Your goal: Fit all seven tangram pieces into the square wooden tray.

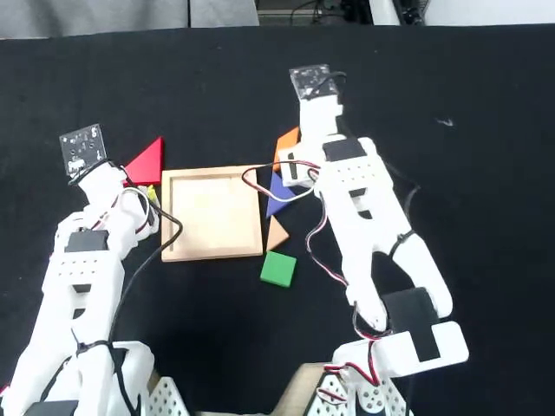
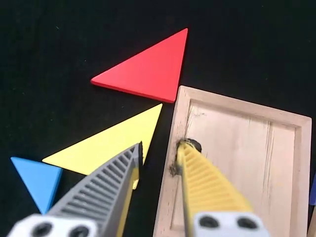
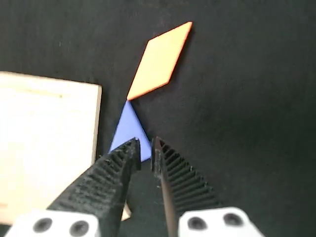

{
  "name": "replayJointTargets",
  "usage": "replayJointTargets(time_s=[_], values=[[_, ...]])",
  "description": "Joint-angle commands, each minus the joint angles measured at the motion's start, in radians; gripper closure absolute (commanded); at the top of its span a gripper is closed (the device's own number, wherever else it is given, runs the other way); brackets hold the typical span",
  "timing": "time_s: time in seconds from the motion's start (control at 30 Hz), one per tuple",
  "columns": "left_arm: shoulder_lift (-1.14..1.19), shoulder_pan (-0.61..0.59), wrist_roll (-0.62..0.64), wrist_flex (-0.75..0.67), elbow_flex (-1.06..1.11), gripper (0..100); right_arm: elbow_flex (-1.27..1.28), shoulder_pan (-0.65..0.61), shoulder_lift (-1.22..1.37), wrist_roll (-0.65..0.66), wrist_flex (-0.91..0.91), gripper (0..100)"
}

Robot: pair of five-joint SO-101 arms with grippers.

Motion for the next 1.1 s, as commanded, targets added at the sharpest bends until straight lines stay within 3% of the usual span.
replayJointTargets(time_s=[0.0,0.4,0.57,0.7,0.77,0.9,1.07], values=[[-0.002,0.005,0.005,-0.017,-0.007,86,-0.07,0.009,-0.005,-0.103,-0.017,94.1],[-0.002,0.005,0.008,-0.017,-0.005,86,-0.113,0.005,0.001,-0.107,0.083,93.7],[-0.002,0.005,0.008,-0.017,-0.007,86,-0.108,0.003,0.001,-0.097,0.083,80.3],[-0.002,0.005,0.008,-0.017,-0.01,86,-0.105,-0.02,0.001,-0.043,0.083,78.8],[-0.002,0.004,0.008,-0.017,-0.01,86,-0.104,-0.031,0.001,-0.037,0.091,81.2],[-0.002,0.002,0.009,-0.017,-0.01,86,-0.108,-0.025,0.001,-0.035,0.081,99.2],[-0.002,0.002,0.009,-0.017,-0.01,86,-0.107,-0.005,0.001,-0.043,0.078,84.8]])
